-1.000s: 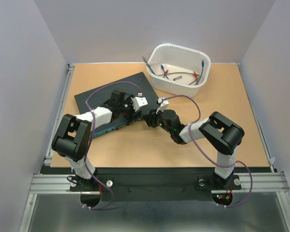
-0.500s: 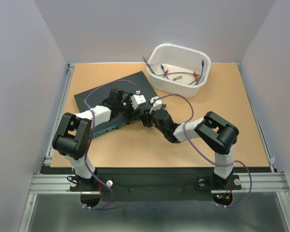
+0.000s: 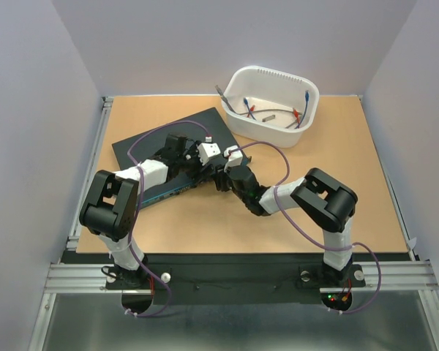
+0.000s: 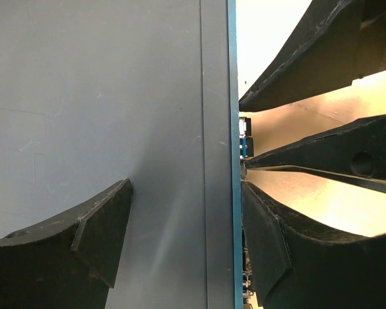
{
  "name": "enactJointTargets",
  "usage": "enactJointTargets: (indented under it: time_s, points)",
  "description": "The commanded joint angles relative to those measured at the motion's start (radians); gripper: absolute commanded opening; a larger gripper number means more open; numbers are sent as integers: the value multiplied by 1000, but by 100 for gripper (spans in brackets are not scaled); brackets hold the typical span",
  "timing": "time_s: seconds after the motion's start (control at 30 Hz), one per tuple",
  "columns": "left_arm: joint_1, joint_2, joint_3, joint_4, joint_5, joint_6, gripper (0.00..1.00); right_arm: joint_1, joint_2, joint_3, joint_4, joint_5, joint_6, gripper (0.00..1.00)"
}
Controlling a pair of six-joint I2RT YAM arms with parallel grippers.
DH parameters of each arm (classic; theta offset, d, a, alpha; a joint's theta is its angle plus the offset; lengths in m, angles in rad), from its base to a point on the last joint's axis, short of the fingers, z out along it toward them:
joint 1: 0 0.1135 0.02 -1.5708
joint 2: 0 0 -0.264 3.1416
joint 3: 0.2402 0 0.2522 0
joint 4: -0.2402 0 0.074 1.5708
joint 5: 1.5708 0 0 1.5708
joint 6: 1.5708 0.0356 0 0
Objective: Pull the plug from the switch port
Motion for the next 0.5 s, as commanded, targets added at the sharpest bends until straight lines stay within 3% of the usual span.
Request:
enactJointTargets:
  time_s: [0.0,0.47]
  points:
    - [42,58,2,-54,-90,-78,48,8,26,48,63,21,-28,44]
    - [42,60,-2,-51,-84,-78,45,8,23,72,76,47,-13,38]
